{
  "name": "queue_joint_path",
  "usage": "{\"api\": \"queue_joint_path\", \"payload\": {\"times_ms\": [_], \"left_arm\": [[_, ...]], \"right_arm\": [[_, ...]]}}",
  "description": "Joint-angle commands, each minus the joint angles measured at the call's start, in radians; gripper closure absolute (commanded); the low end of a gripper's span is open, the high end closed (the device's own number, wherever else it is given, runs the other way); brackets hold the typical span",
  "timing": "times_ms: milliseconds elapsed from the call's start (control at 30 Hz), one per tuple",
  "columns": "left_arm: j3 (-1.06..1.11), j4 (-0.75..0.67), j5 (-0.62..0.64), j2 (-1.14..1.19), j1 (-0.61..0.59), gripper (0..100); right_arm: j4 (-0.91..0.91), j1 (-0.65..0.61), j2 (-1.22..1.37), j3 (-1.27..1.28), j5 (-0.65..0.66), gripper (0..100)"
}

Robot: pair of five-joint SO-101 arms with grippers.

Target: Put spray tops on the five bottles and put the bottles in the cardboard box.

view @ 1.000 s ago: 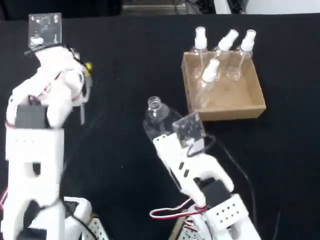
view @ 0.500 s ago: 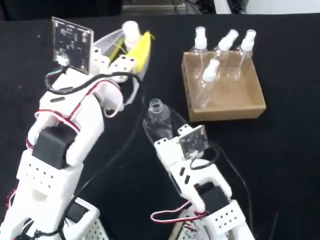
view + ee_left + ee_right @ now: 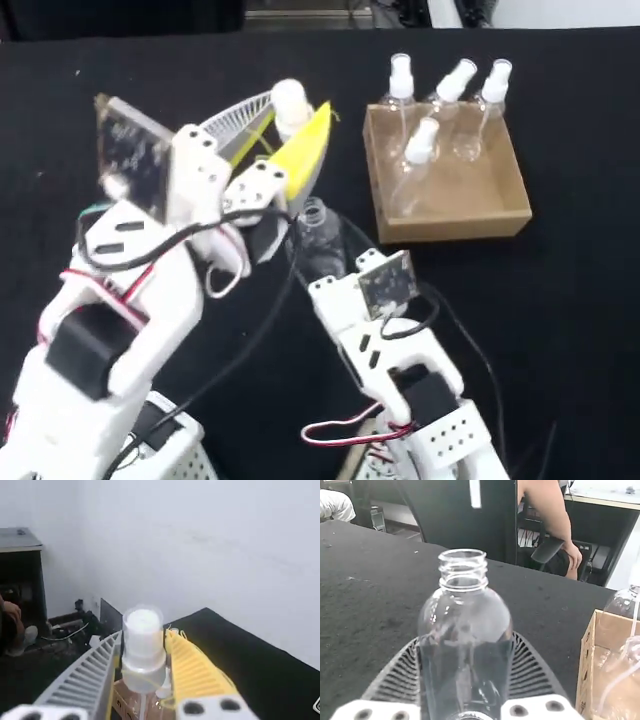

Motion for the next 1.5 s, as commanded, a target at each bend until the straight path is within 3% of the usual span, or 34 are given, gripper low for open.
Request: {"api": "queue_joint_path", "payload": {"times_ms": [0,267,400,767,1467], "left_arm": [[-0.016,0.037,0.008,-0.058,0.018,97],[-0.004,0.044,0.015,-0.055,0.019,97],[0.005,0.044,0.11,-0.055,0.013,97],[-0.051,0.049,0.114,0.13,0.01,97],[-0.021,0.017,0.176,0.229,0.058,97]], "right_arm": [[0.008,-0.009,-0.016,-0.004,-0.005,98.7],[0.008,-0.009,-0.022,-0.004,-0.005,98.7],[0.006,-0.009,-0.027,-0.004,-0.005,98.8],[0.0,0.026,-0.028,-0.004,-0.005,98.8],[0.077,0.063,-0.028,-0.091,-0.049,98.8]]}}
